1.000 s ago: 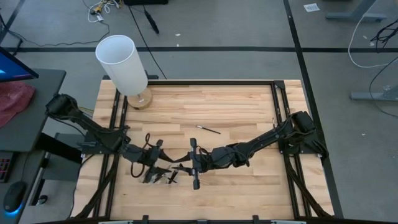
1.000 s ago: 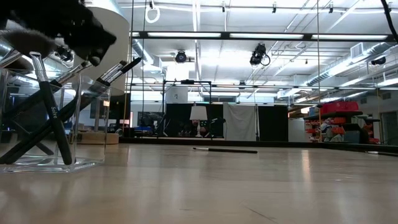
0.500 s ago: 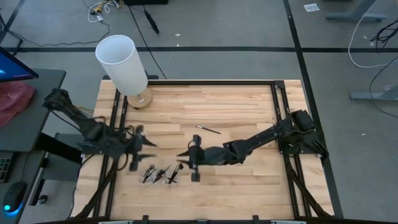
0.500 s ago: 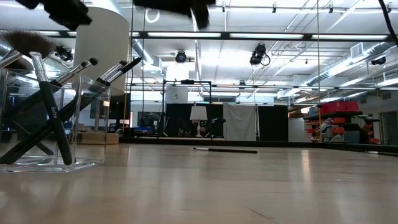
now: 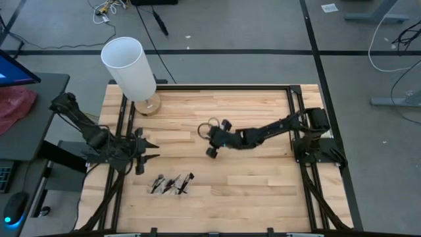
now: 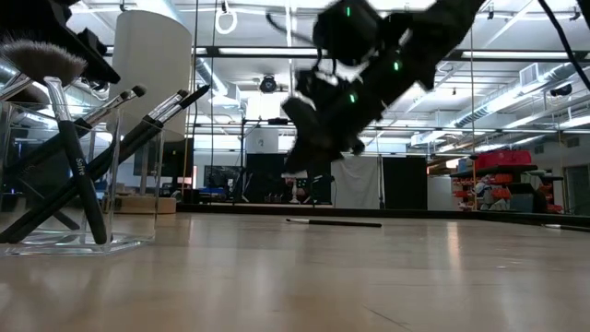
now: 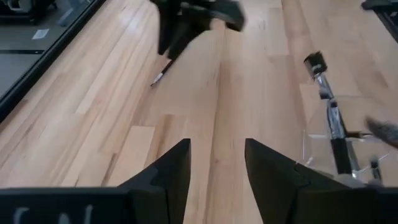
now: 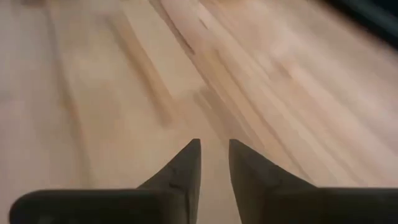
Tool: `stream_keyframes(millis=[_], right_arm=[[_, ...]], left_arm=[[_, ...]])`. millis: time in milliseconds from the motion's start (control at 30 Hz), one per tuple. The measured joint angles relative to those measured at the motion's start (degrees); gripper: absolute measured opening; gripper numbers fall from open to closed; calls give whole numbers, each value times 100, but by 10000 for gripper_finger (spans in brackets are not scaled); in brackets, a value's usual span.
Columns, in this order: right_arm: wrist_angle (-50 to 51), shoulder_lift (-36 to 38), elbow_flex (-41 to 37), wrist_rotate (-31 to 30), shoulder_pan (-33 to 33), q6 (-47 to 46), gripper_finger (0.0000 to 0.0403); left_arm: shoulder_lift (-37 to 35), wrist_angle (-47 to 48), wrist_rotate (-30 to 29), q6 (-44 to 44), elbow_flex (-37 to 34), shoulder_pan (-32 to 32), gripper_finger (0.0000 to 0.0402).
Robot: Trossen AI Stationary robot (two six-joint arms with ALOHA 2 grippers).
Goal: Put items in baskets/containers
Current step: Put the eyeshadow brush into the transparent organizer
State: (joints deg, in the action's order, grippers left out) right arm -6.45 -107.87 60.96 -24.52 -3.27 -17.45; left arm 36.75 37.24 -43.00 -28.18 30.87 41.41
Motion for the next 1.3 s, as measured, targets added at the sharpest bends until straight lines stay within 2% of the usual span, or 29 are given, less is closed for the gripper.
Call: stream_keyframes(millis=[167, 267, 467, 600, 800, 1067, 1300], right_arm=[[-69, 0, -551, 716, 546, -31, 89], [-341, 0, -889, 978, 678, -32, 110], [-1406, -16, -1569, 1001, 702, 189, 171], [-1841, -125, -1821, 885, 700, 252, 182], [-2056, -470, -1848, 963, 715, 596, 144], [-2267, -728, -1822, 954, 717, 700, 18], [-2841, -812, -1880, 785, 675, 151, 12]], left_arm=[[-2, -514, -79, 219, -411, -4, 154], [-3, -575, -90, 227, -477, -4, 154], [-2, -575, -90, 231, -505, -9, 154], [-2, -597, -91, 235, -505, -9, 154], [-2, -623, -95, 247, -505, -9, 154], [-2, -636, -94, 244, -505, -9, 154], [-2, -638, -93, 242, -505, -9, 154]])
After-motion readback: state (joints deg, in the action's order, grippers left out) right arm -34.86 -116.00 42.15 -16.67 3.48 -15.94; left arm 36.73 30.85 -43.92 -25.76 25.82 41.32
